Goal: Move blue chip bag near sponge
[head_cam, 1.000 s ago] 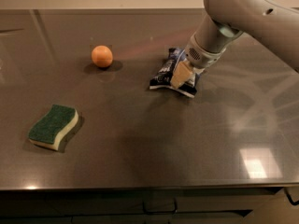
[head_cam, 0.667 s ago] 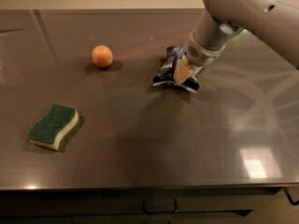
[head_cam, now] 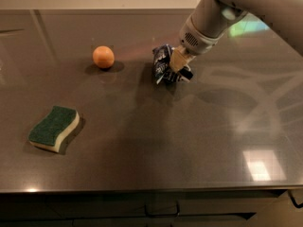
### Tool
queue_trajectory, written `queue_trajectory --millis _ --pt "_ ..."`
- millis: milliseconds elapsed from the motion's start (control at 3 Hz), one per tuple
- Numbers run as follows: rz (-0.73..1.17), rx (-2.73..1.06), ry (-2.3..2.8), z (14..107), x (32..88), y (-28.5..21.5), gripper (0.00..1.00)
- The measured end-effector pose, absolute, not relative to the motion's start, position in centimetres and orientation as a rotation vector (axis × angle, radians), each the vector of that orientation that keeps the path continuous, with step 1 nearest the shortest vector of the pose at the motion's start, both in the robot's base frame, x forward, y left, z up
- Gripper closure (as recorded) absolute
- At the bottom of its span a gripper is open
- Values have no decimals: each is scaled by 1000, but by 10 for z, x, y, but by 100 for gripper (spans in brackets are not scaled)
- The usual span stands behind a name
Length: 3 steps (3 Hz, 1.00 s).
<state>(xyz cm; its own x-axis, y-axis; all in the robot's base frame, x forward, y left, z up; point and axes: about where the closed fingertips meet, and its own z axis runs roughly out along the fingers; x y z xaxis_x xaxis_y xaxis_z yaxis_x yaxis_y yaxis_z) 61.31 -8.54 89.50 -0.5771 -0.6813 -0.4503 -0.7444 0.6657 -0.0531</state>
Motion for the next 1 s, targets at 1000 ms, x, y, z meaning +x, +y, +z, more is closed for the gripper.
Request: queue_trajectory --millis 1000 --pt "318 -1495 2165 929 542 6 100"
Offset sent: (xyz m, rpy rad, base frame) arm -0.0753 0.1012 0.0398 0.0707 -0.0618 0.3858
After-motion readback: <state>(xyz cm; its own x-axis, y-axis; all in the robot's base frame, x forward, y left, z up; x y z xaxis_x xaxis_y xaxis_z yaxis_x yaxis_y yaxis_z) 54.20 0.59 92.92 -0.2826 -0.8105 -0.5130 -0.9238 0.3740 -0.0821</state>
